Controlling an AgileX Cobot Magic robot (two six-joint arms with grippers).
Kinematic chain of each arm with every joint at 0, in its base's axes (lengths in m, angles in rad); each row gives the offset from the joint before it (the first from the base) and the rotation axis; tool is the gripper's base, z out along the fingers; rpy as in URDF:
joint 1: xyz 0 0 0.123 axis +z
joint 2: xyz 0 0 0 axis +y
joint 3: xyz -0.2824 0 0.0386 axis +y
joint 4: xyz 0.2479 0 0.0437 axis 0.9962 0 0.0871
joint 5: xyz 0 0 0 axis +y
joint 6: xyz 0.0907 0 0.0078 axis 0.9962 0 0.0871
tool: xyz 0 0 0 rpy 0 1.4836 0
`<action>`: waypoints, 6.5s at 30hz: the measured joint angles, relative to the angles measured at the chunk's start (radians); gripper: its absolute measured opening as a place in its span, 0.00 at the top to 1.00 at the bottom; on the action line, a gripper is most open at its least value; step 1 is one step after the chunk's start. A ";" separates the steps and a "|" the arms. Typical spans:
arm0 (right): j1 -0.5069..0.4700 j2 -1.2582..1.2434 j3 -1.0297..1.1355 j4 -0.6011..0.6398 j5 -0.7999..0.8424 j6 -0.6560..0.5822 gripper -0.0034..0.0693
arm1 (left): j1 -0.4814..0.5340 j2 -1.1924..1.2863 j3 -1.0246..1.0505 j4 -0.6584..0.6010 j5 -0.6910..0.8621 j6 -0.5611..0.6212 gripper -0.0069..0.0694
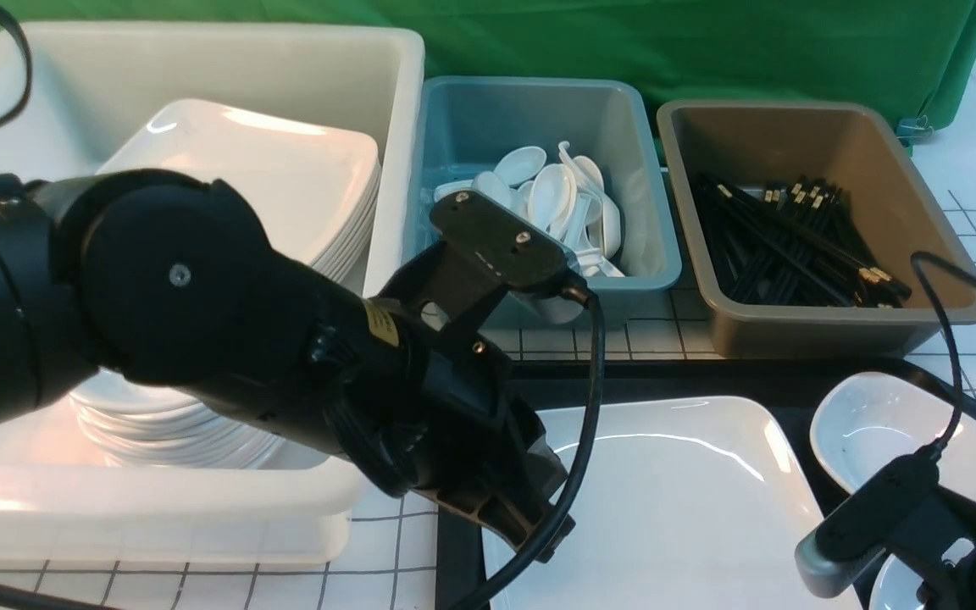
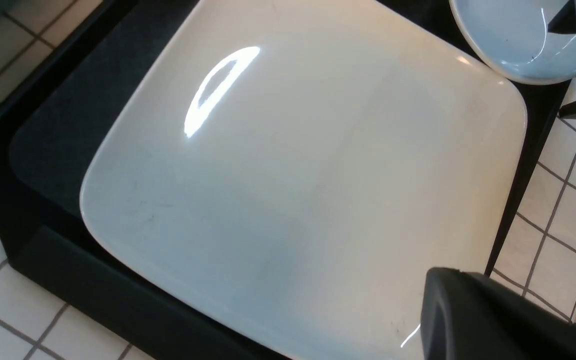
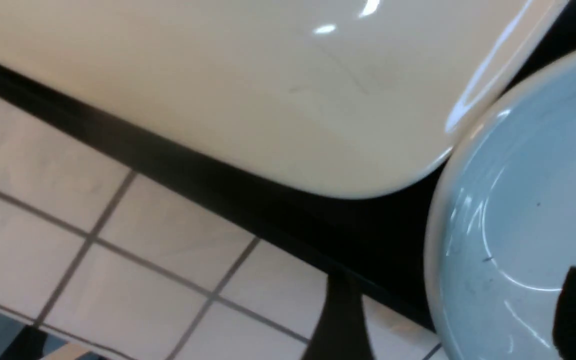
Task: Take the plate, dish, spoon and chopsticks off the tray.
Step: Use the right arm to grab a small plate from the dinner plate, then use the right arm to put the small plate into the large storage box on the left, then use the right arm to grab a small plate from the dinner plate, then use the right arm to put the small plate into the large storage box on the left, then use the right arm to grab a plate from the dinner plate
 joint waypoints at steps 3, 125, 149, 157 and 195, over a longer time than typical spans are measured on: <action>0.000 0.038 0.004 -0.013 -0.036 0.000 0.22 | 0.000 0.000 0.000 -0.001 0.000 0.001 0.91; -0.285 0.374 -0.210 -0.116 -0.338 -0.192 0.37 | -0.066 -0.048 0.013 0.162 -0.022 -0.309 0.91; 0.091 0.149 -0.895 0.341 -0.225 -0.364 0.90 | 0.342 -0.236 -0.187 0.308 0.169 -0.375 0.91; 0.276 0.414 -1.165 0.378 -0.220 -0.392 0.90 | 0.692 -0.402 -0.187 0.353 0.336 -0.382 0.91; 0.367 0.655 -1.668 0.189 0.204 -0.323 0.53 | 0.905 -0.459 -0.187 0.132 0.467 -0.291 0.91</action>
